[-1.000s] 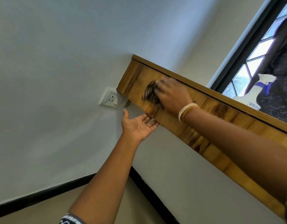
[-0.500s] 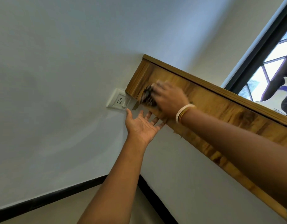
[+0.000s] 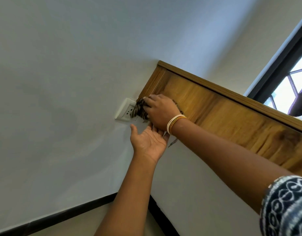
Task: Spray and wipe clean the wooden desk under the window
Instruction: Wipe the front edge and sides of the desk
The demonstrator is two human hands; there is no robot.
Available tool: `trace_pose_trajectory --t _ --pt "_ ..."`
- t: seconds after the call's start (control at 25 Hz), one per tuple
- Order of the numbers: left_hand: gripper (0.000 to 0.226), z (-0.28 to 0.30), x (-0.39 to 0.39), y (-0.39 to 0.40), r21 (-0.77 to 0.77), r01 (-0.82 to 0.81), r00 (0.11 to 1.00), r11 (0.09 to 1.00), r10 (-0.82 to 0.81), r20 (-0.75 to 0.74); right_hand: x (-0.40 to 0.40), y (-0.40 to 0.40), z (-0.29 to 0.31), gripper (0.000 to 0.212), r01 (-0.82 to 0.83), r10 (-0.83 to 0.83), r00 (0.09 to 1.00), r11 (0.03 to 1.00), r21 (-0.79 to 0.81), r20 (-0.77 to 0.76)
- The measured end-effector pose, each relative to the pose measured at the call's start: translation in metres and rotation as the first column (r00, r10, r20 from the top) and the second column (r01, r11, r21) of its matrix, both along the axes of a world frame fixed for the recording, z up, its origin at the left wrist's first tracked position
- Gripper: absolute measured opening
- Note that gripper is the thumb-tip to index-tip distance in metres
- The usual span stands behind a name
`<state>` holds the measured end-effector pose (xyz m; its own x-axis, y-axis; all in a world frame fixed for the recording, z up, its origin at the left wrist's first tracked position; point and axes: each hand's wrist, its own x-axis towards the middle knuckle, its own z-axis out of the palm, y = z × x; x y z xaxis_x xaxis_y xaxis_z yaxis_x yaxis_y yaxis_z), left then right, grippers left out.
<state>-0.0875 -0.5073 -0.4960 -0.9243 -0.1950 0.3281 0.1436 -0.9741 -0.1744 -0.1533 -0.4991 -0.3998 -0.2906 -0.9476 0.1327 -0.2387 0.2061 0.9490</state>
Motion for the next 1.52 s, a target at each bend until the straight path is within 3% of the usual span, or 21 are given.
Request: trace_pose_trajectory --t 0.12,0.28,0.44,0.6,0.72,0.88,0.96,1.08,1.2,1.32,1.44,1.52 --pt "0.088 0.003 0.002 0.002 0.030 0.019 0.999 0.999 -0.021 0.041 -0.005 -0.008 0.016 0.038 0.001 -0.005 1.000 0.990 0.138 0.028" --pt "0.092 0.001 -0.010 -0.013 0.052 0.039 0.999 0.998 -0.041 0.019 -0.012 -0.038 0.096 0.033 0.048 -0.070 0.977 0.992 -0.116 -0.200" --pt "0.095 -0.005 -0.016 -0.023 0.072 0.048 0.999 0.996 -0.046 -0.025 -0.019 -0.045 0.067 0.032 0.030 -0.087 0.974 0.965 -0.260 -0.211" --pt "0.097 -0.008 -0.010 -0.024 0.092 0.034 0.999 0.995 -0.030 -0.038 -0.022 -0.038 0.016 0.029 0.011 -0.011 1.000 0.999 0.047 0.010" --pt "0.095 -0.003 -0.004 -0.020 0.135 0.040 0.998 0.990 -0.034 -0.045 -0.022 -0.035 0.043 0.036 0.001 -0.010 0.999 0.981 0.192 0.042" --pt "0.089 -0.001 -0.004 -0.019 0.145 0.009 1.000 0.989 -0.007 -0.010 -0.007 -0.038 0.097 0.028 0.014 -0.052 0.981 0.979 -0.204 -0.185" --pt "0.084 0.001 -0.004 -0.015 0.090 -0.035 0.999 0.995 0.035 0.002 -0.002 -0.046 0.085 0.025 0.065 -0.124 0.976 0.950 -0.305 -0.180" --pt "0.072 0.007 -0.007 -0.010 -0.133 -0.161 0.985 0.978 0.168 0.040 -0.001 -0.049 0.067 0.027 0.090 -0.148 0.984 0.896 -0.436 -0.101" --pt "0.068 0.012 -0.008 -0.006 -0.406 -0.273 0.945 0.872 0.322 0.056 0.006 -0.049 0.083 0.035 0.082 -0.145 0.988 0.790 -0.607 -0.055" --pt "0.062 0.014 -0.002 -0.002 -0.714 -0.300 0.879 0.633 0.475 0.051 0.026 -0.001 0.087 0.035 0.214 -0.329 0.944 0.684 -0.697 -0.034" --pt "0.055 0.014 0.004 -0.004 -0.864 -0.310 0.830 0.398 0.557 -0.041 0.048 0.052 0.086 0.027 0.145 -0.345 0.927 0.692 -0.707 -0.147" --pt "0.055 0.015 0.003 -0.004 -0.904 -0.332 0.790 0.268 0.602 -0.112 0.038 0.038 0.089 0.025 0.126 -0.327 0.931 0.704 -0.699 -0.161"
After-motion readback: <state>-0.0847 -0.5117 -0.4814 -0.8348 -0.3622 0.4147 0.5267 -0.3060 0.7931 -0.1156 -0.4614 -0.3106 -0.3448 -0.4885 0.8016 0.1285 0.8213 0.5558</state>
